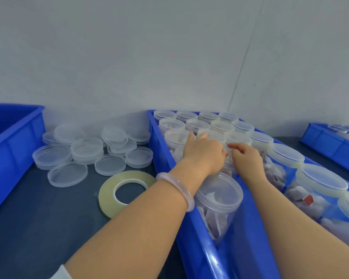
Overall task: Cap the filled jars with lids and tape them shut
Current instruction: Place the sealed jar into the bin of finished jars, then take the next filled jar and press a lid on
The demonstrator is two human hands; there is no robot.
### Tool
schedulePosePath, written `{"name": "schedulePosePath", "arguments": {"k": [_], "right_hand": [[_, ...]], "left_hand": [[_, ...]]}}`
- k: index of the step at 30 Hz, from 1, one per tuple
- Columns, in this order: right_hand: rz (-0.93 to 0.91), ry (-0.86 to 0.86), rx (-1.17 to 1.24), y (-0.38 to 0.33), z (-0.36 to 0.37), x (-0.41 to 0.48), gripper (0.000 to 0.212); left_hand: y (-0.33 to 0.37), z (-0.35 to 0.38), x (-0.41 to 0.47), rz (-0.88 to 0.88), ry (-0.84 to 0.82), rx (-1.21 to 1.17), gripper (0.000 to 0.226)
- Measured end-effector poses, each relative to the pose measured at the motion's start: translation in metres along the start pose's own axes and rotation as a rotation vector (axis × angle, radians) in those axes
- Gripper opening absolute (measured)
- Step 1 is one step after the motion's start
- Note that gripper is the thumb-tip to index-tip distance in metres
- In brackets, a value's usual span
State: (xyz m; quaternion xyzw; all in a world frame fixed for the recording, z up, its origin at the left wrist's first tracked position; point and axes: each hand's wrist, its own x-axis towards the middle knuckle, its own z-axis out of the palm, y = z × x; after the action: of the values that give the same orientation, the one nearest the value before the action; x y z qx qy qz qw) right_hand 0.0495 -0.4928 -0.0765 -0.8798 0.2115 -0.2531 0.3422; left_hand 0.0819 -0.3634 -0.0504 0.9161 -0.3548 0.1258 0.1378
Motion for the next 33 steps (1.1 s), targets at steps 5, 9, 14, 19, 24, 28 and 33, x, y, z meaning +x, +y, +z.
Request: {"name": "schedulePosePath", "arguments": {"k": [5,9,14,19,24,28,33], "right_hand": [[-0.349,0.151,-0.2,-0.059,-0.012,-0.013,0.025],[-0.608,-0.027,-0.013,-0.158,0.019,-0.043,0.03],[-0.713,-0.288,0.177,-0.268,0.101,-0.097,0.042],[-0.75,-0.581,0.337,-0.33,0.188,-0.171,0.045],[-0.78,-0.824,0.295,-0.371,0.239,-0.214,0.049],[-0.835,-0.934,0.198,-0.38,0.262,-0.225,0.044],[-0.883,-0.989,-0.08,-0.371,0.284,-0.231,0.044]], "left_hand": [[-0.029,-0.038,-0.024,0.007,0.237,-0.112,0.032],[-0.082,-0.089,-0.056,-0.114,0.284,0.015,0.029],[-0.175,-0.148,-0.129,-0.397,0.201,0.165,0.035],[-0.255,-0.176,-0.225,-0.643,0.051,0.344,0.033],[-0.309,-0.185,-0.273,-0.902,-0.166,0.489,0.035],[-0.338,-0.184,-0.288,-1.033,-0.366,0.376,0.042],[-0.349,-0.183,-0.289,-1.168,-0.213,0.263,0.025]]}}
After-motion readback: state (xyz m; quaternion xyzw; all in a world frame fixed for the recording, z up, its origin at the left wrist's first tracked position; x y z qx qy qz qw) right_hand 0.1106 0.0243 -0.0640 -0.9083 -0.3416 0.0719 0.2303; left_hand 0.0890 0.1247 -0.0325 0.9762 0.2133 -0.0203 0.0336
